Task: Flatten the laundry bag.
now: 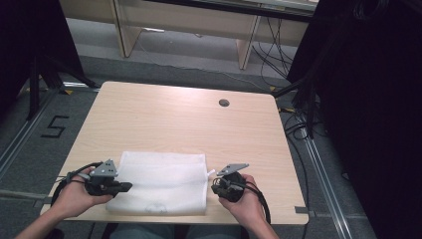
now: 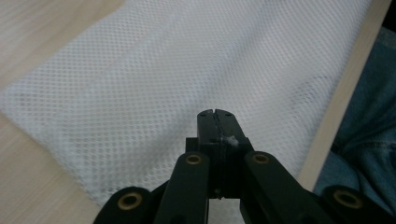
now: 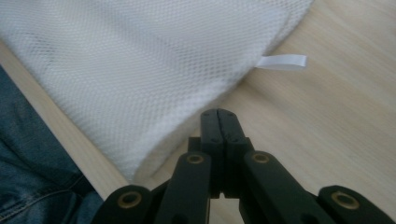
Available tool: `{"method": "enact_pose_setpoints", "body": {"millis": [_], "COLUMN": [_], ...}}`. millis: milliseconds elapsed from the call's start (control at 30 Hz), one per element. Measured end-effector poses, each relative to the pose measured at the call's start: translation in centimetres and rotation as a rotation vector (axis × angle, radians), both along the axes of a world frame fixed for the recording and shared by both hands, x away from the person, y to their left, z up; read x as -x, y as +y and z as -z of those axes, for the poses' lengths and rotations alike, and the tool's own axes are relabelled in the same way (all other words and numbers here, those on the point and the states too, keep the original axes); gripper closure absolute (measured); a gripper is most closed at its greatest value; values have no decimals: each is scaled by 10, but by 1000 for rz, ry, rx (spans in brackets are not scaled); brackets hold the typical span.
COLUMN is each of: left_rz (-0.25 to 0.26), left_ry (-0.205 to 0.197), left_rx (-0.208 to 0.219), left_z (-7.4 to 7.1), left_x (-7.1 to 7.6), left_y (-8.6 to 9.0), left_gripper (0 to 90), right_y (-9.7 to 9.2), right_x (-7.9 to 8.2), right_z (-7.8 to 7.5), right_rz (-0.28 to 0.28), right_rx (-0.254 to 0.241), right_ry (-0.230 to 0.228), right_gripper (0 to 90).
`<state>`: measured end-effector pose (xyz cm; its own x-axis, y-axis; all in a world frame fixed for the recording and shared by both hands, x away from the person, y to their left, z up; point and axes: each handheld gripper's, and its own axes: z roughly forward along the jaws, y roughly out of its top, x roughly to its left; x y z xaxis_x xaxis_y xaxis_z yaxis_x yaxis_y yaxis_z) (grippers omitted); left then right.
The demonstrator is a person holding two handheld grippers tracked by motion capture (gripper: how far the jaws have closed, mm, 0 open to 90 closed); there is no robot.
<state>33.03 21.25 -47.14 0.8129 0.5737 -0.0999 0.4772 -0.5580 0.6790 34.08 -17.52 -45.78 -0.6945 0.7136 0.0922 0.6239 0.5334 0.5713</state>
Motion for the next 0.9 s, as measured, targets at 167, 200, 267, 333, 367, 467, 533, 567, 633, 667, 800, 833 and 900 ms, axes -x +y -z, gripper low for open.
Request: {"method": "enact_pose_setpoints", "body": {"millis": [167,200,267,333,367,467,533,567,633,667,800,833,900], "left_rz": [42,100,57,81,99,85,95,95,84,96,68,70,82], "left_ry": [46,57,93,112,120,141,135,133,139,131,139,139,136], "left_rx": [-38,-112,-73,-108,-132,-132,-144,-148,-148,-163,-127,-129,-149], "left_z": [4,3,10,13,14,17,19,19,21,21,24,24,23], "left_x": [2,-1,0,-3,-6,-8,-9,-10,-9,-10,-10,-10,-12], "left_y": [-7,-3,-7,-6,-6,-8,-10,-11,-13,-14,-18,-18,-17], "left_gripper": [898,898,898,897,897,897,897,897,896,896,896,896,896], "right_y": [11,14,19,25,27,31,30,29,26,26,39,44,52], "right_x": [4,5,4,3,2,1,1,0,1,1,7,8,13], "right_z": [3,2,5,8,9,11,5,1,-7,-6,9,11,12], "right_rz": [-23,-21,-45,-49,-60,-88,-61,-35,-47,-58,-134,-150,-141], "right_rx": [-21,-20,-16,-7,3,18,-8,-31,-66,-65,-25,-16,1], "right_ry": [42,60,51,55,66,71,42,3,-13,-12,33,37,66], "right_gripper": [900,900,900,900,900,900,900,900,900,900,900,900,900]}}
